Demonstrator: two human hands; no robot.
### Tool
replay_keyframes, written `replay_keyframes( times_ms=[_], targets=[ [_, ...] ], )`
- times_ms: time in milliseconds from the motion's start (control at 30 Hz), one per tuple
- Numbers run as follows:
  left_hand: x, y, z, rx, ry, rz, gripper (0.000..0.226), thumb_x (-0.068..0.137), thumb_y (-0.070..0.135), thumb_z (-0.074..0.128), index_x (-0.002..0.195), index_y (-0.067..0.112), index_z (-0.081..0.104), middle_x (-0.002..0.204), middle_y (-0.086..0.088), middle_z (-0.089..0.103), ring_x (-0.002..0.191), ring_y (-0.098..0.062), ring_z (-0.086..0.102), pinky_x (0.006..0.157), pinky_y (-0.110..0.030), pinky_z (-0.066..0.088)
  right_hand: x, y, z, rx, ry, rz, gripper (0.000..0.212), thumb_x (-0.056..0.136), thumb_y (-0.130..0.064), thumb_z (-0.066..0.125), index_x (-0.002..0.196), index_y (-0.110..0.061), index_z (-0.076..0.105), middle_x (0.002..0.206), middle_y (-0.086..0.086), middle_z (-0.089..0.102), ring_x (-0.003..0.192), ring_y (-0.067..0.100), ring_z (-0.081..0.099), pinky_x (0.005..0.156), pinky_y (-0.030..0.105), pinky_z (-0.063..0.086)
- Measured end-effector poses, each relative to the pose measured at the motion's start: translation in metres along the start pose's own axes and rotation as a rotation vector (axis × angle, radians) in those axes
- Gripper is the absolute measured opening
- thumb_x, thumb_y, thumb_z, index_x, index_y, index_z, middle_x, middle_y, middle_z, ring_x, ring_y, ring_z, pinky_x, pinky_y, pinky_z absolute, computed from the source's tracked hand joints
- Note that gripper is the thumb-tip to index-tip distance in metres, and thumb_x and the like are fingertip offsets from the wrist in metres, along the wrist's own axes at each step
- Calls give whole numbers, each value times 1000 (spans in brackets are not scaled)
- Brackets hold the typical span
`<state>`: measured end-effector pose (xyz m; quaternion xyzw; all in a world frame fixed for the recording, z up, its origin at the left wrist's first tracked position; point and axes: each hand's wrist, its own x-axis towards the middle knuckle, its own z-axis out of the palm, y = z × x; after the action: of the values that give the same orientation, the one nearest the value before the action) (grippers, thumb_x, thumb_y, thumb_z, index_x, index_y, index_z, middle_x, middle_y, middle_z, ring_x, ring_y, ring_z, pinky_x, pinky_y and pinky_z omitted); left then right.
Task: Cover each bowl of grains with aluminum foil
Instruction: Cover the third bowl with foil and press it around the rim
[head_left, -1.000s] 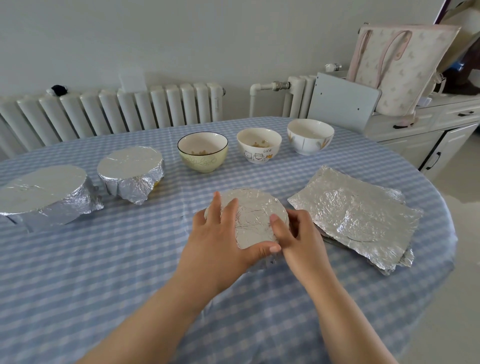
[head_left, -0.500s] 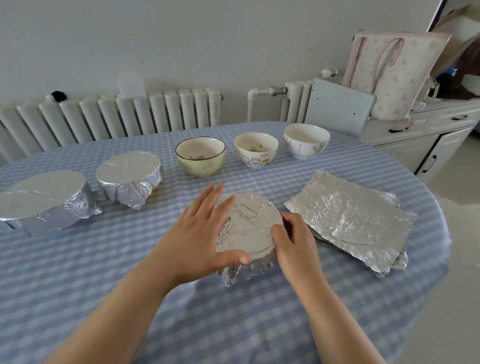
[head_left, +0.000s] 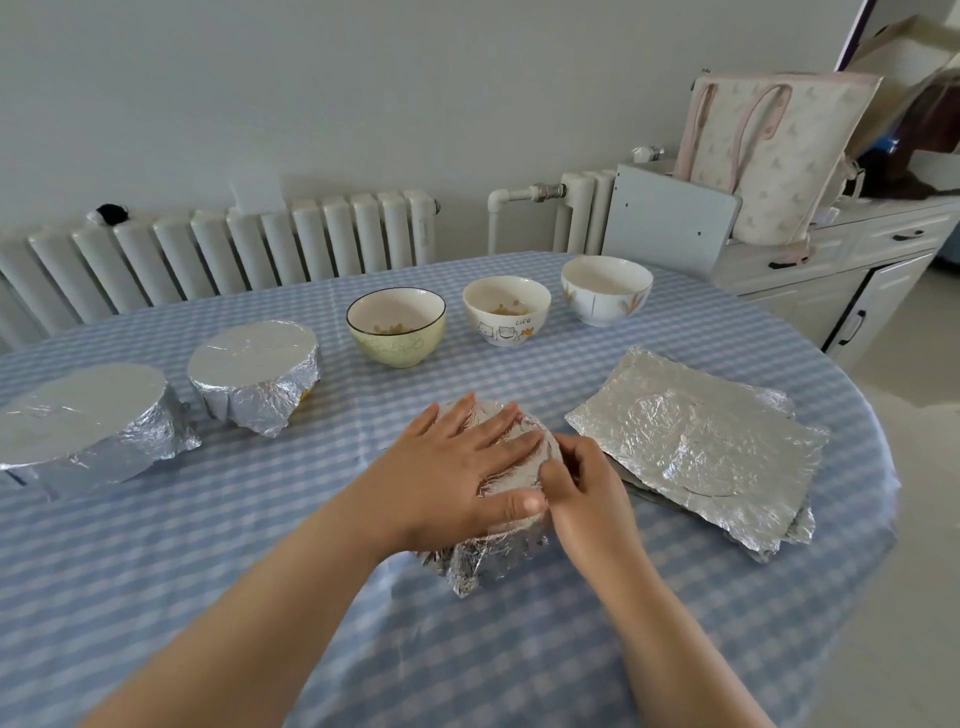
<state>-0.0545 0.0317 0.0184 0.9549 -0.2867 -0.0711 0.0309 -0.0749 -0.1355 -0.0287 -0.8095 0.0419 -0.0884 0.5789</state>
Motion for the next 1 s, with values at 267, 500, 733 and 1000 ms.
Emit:
replay_keyframes(
  times_ms=[267, 500, 733, 1000],
  targets=[
    [-10, -20, 8, -239, 142, -99, 120, 53, 102, 7, 153, 37, 15, 157, 26, -6, 146, -4, -3, 121, -36, 9, 0, 2, 0, -11, -23, -3, 16, 90, -24, 51, 104, -28, 56, 98, -10, 63, 88, 12, 60, 76, 32, 47],
    [-24, -30, 27, -624, 341, -37, 103, 47, 99, 47, 137, 48, 41, 155, 24, 21, 143, -2, 22, 116, -40, 29, 0, 3, 2, 57, -20, 27, 32, 75, -38, 45, 101, -28, 60, 91, -5, 67, 80, 15, 61, 69, 31, 45],
    [-31, -29, 26, -671, 325, 7, 109, 40, 91, 64, 137, 45, 44, 152, 29, 14, 139, 10, 20, 109, -23, 26, -1, 1, 2, 125, -36, -2, 11, 92, -24, 51, 93, -22, 62, 66, -1, 61, 54, 14, 55, 58, 34, 45],
    [-34, -27, 21, -646, 266, -24, 109, 39, 89, 67, 137, 49, 41, 149, 37, 4, 138, 13, 15, 112, -29, 27, -2, 6, 5, 126, -3, -66, 38, 95, -54, 44, 82, -21, 60, 81, 6, 59, 70, 6, 57, 64, 21, 43]
  ],
)
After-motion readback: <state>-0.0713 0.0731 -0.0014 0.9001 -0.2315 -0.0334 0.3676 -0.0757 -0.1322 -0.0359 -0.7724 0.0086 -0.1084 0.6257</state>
